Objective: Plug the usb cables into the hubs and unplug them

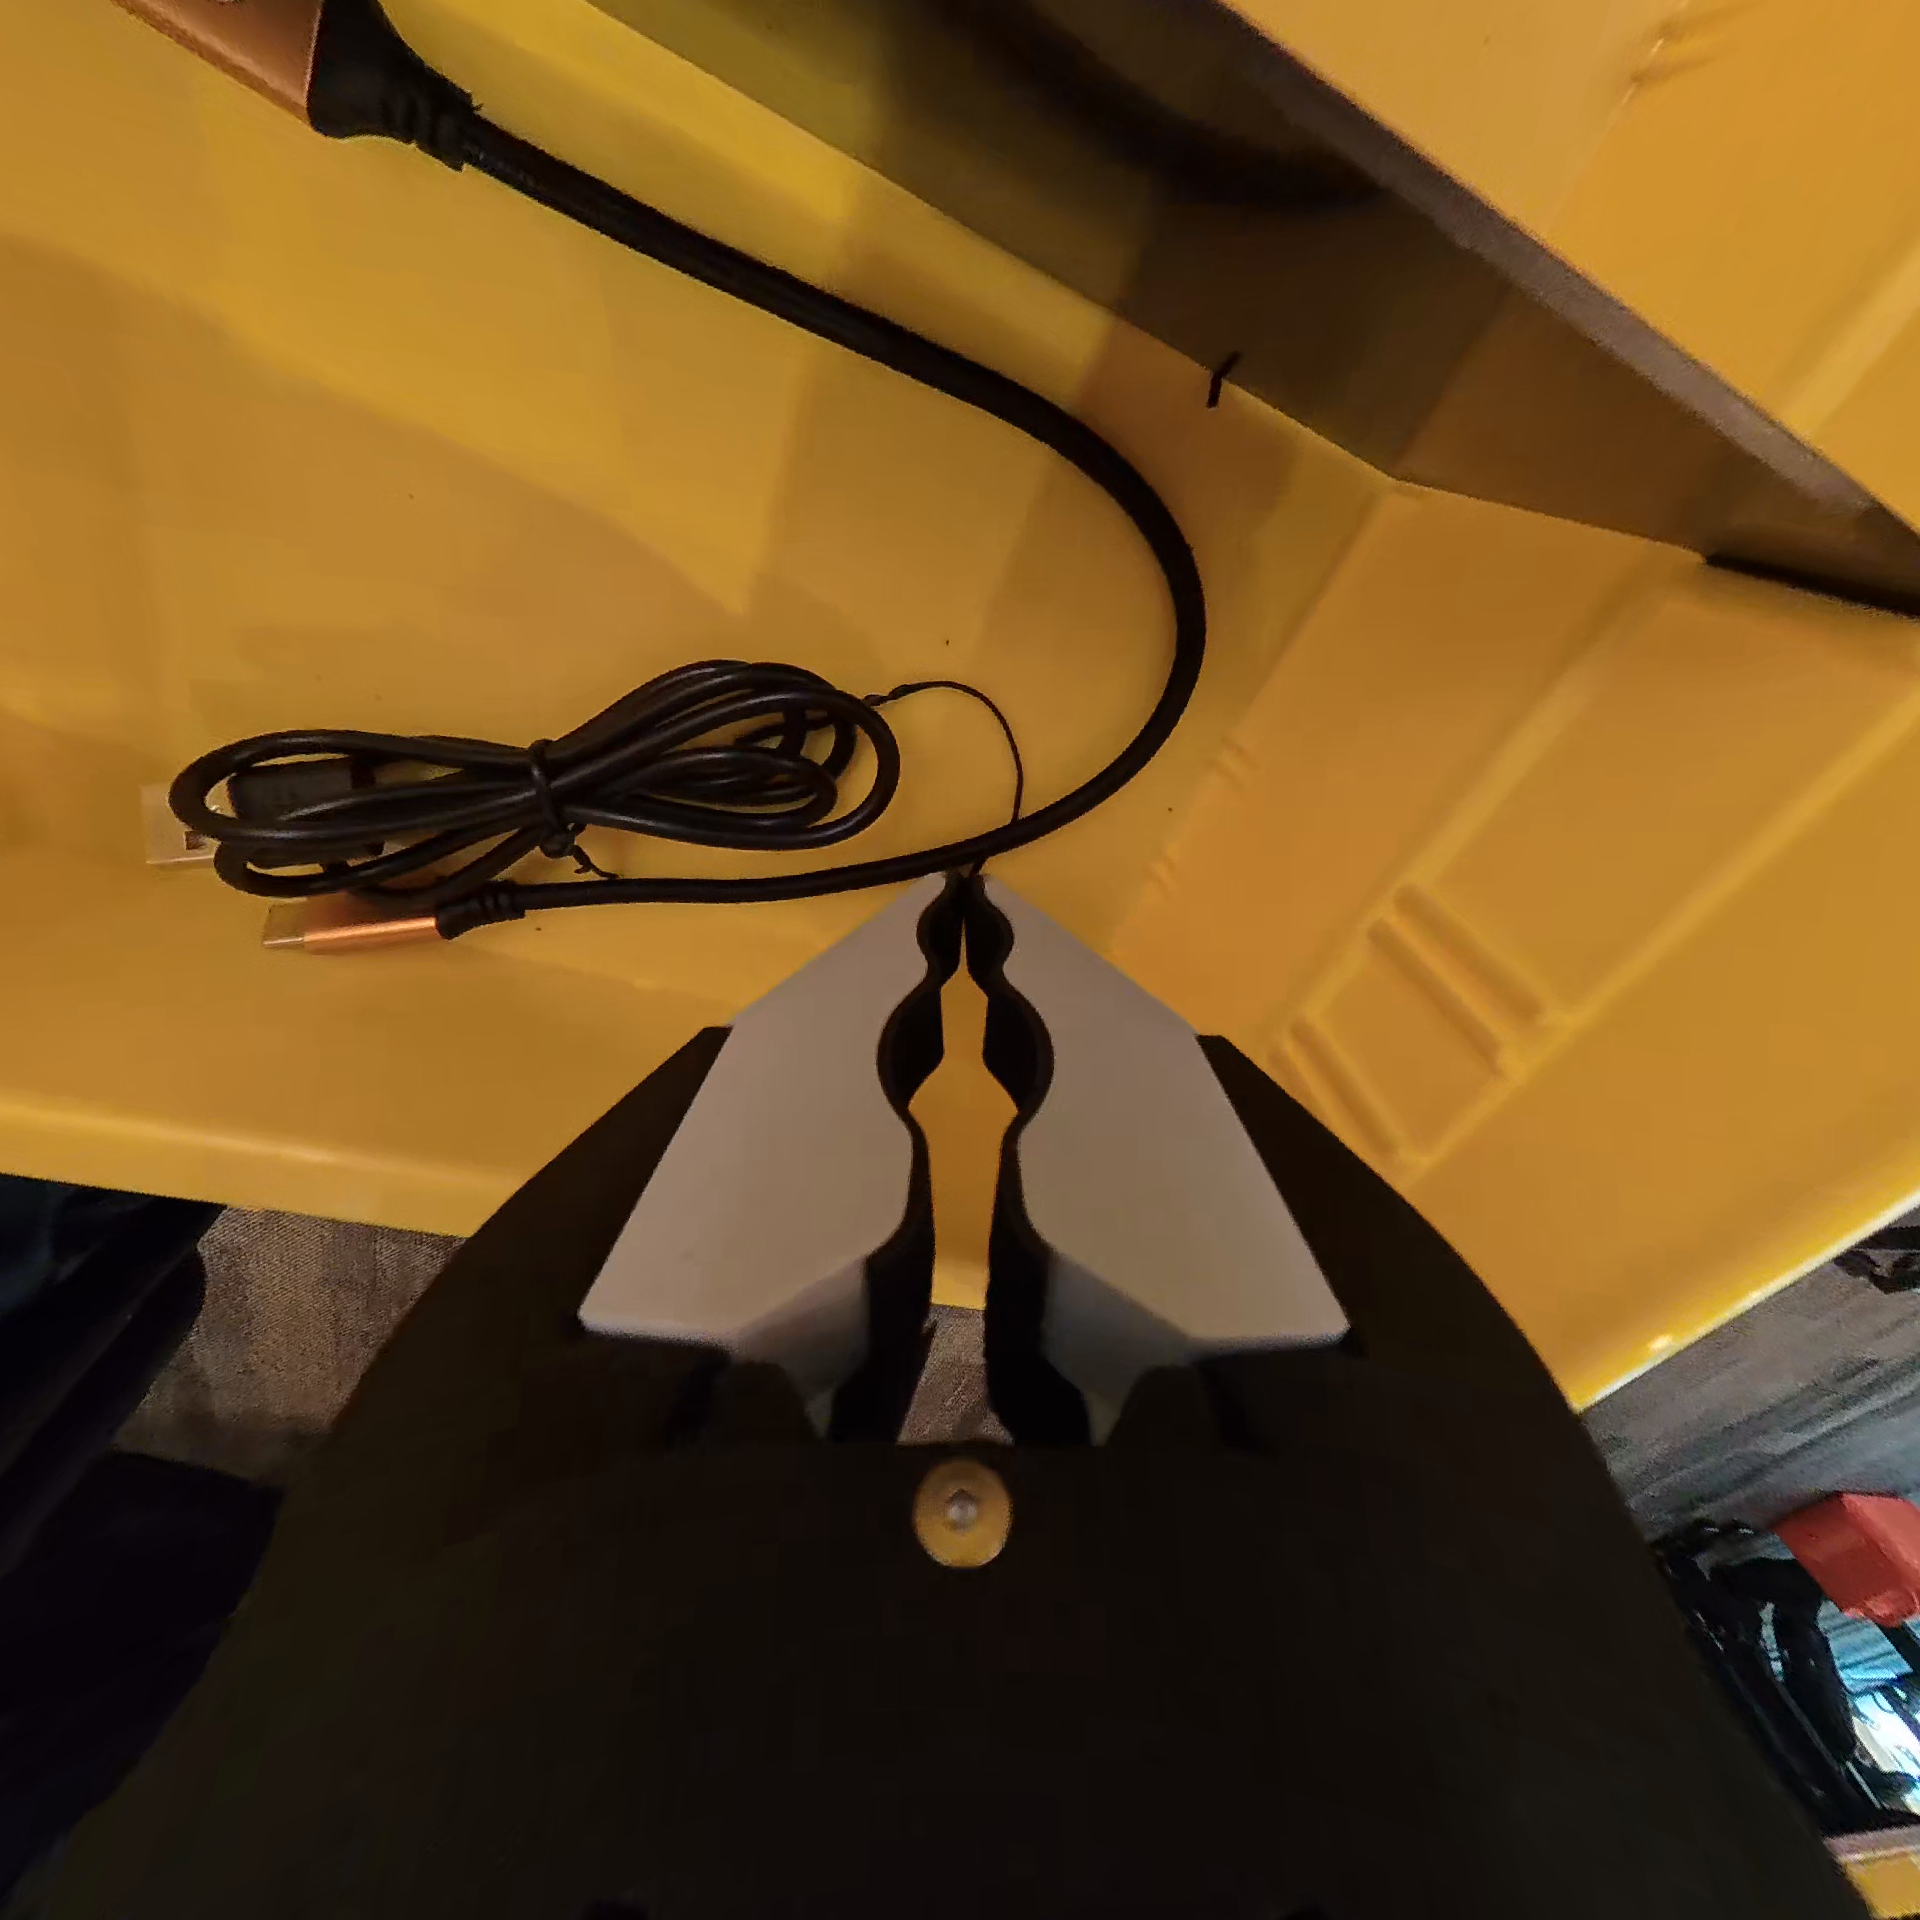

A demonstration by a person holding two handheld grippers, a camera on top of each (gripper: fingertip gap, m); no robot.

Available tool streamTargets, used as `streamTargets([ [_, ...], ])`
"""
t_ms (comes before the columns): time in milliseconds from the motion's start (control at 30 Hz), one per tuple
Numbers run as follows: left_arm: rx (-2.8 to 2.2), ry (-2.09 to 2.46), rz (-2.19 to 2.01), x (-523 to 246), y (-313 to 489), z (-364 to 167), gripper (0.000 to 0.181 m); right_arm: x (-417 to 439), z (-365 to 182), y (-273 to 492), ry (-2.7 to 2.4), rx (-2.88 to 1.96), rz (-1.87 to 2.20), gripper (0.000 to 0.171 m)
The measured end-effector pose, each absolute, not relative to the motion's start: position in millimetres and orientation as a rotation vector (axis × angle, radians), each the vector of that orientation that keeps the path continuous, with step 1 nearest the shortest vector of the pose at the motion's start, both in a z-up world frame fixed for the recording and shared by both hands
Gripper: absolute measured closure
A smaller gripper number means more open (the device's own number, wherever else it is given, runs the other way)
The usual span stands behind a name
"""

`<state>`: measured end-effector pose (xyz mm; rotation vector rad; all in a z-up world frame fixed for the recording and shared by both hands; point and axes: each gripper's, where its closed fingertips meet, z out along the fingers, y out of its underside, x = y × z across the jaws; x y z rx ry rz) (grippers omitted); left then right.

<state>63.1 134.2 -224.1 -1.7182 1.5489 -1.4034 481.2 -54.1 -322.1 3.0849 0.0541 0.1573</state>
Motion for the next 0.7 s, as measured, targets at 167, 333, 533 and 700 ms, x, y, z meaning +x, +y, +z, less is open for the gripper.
streamTargets([
  [167,-1.724,1.552,-1.394,60.9,134.8,-224.4,0.172,484.5,-301.5,-54.2,0.063,3.144,0.287,0.171],
  [333,-1.724,1.535,-1.405,64.6,136.3,-222.2,0.172,478.3,-255.1,-49.8,0.124,3.23,0.412,0.171],
  [533,-1.712,1.56,-1.407,70.8,129.2,-221.4,0.172,481.6,-293.8,-58.2,0.115,3.078,0.311,0.165],
  [700,-1.72,1.57,-1.4,68.9,128.4,-223.4,0.172,482.2,-319.8,-61.2,0.098,2.995,0.223,0.159],
])
